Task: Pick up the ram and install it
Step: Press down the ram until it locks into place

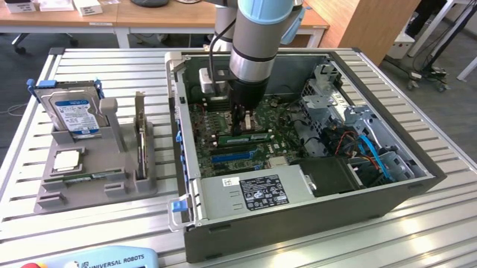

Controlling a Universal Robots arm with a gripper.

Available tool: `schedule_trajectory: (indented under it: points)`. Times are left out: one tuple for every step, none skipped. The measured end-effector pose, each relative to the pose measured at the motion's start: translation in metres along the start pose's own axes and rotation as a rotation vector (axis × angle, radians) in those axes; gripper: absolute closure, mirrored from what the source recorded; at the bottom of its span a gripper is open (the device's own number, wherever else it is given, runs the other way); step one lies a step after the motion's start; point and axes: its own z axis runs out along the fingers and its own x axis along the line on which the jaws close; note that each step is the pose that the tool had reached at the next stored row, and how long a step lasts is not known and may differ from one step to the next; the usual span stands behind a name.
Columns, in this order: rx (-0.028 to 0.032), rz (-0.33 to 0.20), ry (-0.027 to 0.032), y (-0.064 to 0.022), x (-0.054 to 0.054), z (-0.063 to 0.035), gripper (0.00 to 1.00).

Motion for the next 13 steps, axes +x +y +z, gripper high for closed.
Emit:
schedule_trajectory:
  points:
    - [0.0,0.0,0.0001,0.0,0.0,0.0004,0.9]
    - [-0.0001,0.0,0.0001,0.0,0.0001,0.0007,0.9]
    - [-0.0001,0.0,0.0002,0.0,0.0001,0.0011,0.9]
    - [-0.0001,0.0,0.0003,0.0,0.0001,0.0012,0.9]
    - [-0.0002,0.0,0.0004,0.0,0.0001,0.0012,0.9]
    - [-0.0002,0.0,0.0004,0.0,0.0001,0.0012,0.9]
    - [-0.0002,0.0,0.0003,0.0,0.0001,0.0013,0.9]
    - [-0.0001,0.0,0.0002,0.0,0.0001,0.0013,0.9]
    - [-0.0001,0.0,0.0002,0.0,0.0001,0.0013,0.9]
    - [0.0,0.0,0.0001,0.0,0.0001,0.0016,0.9]
    - [0.0,0.0,0.0,0.0,0.0001,0.0019,0.9]
    - [-0.0001,0.0,0.0001,0.0,0.0001,0.0021,0.9]
    - [-0.0002,0.0,0.0003,0.0,0.0001,0.0022,0.9]
